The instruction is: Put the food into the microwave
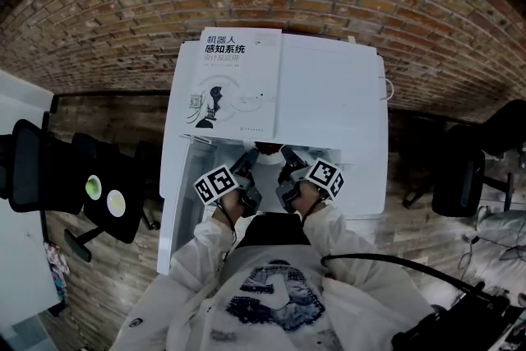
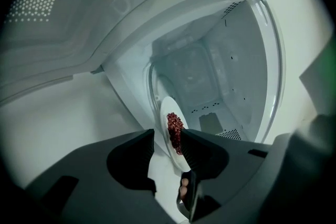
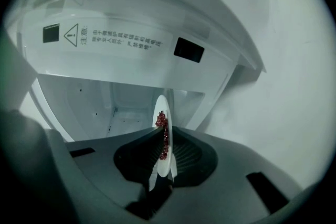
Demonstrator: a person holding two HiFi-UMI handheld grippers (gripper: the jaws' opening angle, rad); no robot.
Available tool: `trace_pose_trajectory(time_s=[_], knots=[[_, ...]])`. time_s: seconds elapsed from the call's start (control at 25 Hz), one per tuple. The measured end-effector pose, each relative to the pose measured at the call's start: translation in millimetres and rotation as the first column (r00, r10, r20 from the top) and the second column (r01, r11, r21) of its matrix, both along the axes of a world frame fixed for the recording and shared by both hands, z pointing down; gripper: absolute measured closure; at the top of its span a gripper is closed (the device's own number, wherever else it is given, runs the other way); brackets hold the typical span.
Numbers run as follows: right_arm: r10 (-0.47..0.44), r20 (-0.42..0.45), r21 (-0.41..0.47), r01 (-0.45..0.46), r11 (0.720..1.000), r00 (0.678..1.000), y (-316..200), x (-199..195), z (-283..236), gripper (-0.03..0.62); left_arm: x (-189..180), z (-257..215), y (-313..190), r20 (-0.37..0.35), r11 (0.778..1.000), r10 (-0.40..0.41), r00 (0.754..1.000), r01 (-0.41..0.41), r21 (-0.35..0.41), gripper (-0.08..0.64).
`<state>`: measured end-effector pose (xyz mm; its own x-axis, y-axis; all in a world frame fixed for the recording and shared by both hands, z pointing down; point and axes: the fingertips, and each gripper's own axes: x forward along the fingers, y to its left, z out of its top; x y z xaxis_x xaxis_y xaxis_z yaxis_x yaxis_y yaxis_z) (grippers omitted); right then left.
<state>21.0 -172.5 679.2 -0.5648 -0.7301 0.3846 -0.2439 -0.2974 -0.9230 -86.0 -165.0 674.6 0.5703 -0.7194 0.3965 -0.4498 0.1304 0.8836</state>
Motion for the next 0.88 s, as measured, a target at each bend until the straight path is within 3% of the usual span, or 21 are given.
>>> trace_pose_trajectory(time_s=[0.48,0.76,0.88], knots=[[0.010,0.026,0.011,-0.011,1.000,1.000,2.9,2.6,-2.8,0.529,11.2,3.8,22.9,-0.049,0.999,0.011,0.999,-0.013,-0.037,0.417],[0.005,0.026,0.004,-0.005,1.000,1.000,5.5,2.5,-0.4,0.529,16.0,1.4,22.0,-0.070,0.999,0.017,0.997,-0.019,-0.029,0.511],[-0.003,0.027,0.005,0.002,1.000,1.000,8.0,1.0,-1.8,0.529,14.3,0.6,21.1,-0.083,1.000,0.005,0.997,-0.008,-0.030,0.515]])
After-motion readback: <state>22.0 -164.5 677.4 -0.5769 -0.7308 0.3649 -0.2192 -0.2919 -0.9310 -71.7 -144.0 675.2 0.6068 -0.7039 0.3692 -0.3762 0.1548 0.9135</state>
